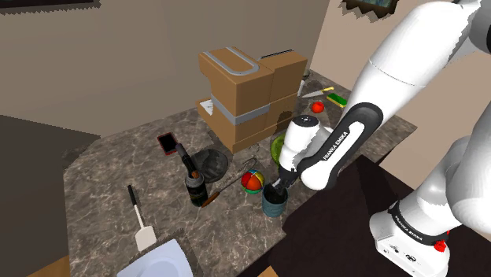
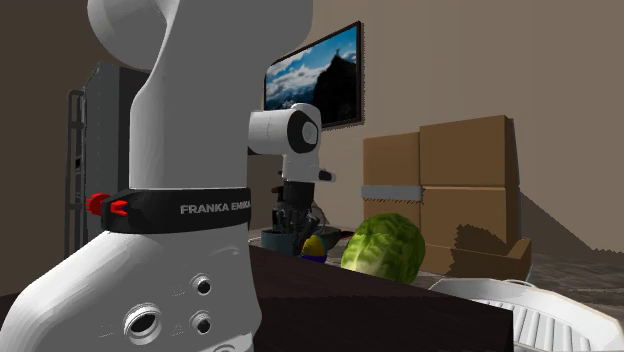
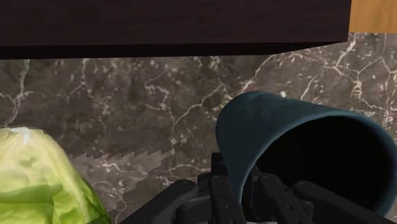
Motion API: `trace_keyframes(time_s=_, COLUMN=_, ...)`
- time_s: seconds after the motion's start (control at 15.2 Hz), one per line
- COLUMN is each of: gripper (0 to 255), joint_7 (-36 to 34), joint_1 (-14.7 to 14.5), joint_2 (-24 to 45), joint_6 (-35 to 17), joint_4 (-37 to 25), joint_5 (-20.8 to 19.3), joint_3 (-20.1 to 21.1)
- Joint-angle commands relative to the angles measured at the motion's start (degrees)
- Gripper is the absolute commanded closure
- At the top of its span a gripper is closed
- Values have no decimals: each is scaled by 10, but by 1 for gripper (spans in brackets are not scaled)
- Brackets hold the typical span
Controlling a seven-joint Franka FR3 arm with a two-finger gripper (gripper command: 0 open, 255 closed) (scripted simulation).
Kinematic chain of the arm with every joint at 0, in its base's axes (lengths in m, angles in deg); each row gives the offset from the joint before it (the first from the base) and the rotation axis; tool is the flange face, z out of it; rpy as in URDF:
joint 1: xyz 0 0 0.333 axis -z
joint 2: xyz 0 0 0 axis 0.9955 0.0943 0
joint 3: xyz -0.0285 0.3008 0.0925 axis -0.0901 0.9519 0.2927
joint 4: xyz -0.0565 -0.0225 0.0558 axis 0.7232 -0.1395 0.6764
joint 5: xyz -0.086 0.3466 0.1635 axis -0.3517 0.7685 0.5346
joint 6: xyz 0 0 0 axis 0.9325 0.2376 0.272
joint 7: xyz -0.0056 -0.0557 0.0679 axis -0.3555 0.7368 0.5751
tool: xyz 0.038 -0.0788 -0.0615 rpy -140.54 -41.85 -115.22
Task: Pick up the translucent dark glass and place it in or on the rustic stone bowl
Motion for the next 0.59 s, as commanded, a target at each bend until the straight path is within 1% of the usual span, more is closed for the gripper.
trace_keyframes(time_s=0.0, gripper=255, joint_7=0, joint_1=0, joint_2=0, joint_6=0, joint_4=0, joint_5=0, joint_3=0)
trace_keyframes(time_s=0.53, gripper=255, joint_7=5, joint_1=9, joint_2=-89, joint_6=74, joint_4=14, joint_5=17, joint_3=13)
